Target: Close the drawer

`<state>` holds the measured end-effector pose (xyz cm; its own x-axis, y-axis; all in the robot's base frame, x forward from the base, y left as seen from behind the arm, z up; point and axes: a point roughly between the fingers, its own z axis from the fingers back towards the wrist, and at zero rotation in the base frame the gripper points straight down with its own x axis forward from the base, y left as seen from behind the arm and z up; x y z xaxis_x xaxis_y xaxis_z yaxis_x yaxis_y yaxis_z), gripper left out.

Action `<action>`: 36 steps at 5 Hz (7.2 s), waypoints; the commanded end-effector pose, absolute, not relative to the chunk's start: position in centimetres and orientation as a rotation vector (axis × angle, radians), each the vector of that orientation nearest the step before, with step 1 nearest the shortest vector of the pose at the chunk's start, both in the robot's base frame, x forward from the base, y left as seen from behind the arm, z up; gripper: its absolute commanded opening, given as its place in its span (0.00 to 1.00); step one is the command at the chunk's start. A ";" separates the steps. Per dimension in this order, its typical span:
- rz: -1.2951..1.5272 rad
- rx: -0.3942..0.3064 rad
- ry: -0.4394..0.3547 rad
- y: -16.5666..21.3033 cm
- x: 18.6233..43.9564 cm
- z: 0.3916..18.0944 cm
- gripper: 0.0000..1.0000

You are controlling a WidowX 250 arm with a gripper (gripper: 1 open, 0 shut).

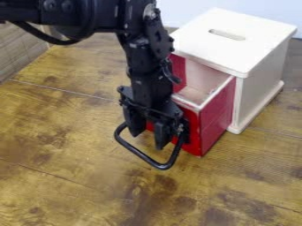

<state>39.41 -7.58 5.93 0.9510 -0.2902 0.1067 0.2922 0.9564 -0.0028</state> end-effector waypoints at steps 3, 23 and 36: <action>-0.329 -0.035 -0.077 -5.7 44.9 3.0 1.00; -0.306 -0.005 -0.216 -6.8 43.3 17.3 1.00; -0.096 0.003 -0.228 -2.5 41.8 18.5 1.00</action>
<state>41.76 -3.58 13.55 0.9886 -0.1154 0.0965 0.1159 0.9933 0.0001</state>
